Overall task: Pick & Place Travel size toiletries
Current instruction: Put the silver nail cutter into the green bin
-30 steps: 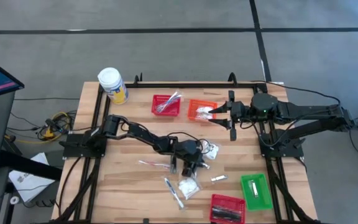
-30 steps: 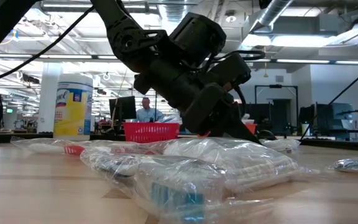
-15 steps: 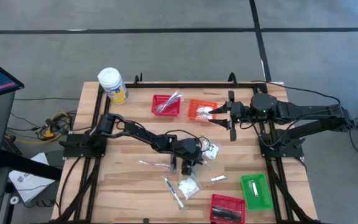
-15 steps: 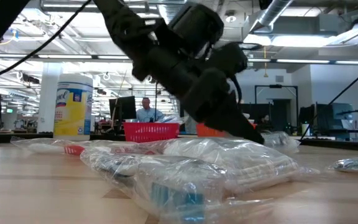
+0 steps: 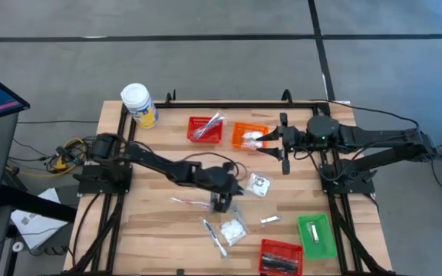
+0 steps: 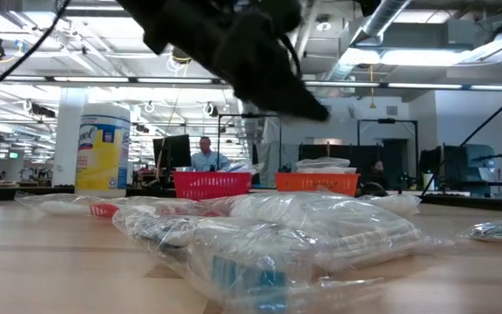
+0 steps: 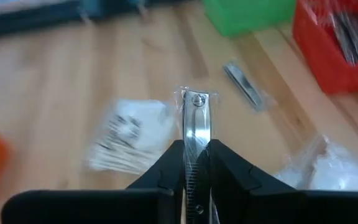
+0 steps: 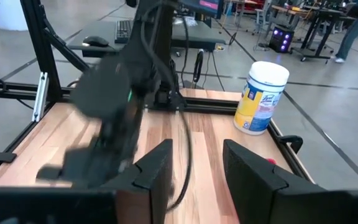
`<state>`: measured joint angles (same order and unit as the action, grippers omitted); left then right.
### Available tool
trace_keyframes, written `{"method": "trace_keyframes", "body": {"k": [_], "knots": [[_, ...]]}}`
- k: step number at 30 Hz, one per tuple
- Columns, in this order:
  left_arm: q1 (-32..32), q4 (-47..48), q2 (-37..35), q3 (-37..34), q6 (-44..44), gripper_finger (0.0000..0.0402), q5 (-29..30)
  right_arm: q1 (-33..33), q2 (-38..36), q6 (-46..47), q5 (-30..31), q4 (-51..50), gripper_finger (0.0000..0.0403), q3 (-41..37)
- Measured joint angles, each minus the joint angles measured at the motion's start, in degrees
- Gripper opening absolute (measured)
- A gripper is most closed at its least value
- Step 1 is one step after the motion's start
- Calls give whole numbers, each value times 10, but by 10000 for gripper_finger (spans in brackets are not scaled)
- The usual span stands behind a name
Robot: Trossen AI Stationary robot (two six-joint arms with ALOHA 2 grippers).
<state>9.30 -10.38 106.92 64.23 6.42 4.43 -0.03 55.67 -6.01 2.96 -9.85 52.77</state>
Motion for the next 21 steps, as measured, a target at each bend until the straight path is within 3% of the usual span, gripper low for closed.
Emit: {"method": "trace_keyframes", "body": {"k": [9,21], "knots": [[1,-77,-158,-124,-26,49,16,1,29,-28,-2,27,137,2],[20,-330,-261,-262,-24,48,16,21,94,-105,-2,161,133,0]]}}
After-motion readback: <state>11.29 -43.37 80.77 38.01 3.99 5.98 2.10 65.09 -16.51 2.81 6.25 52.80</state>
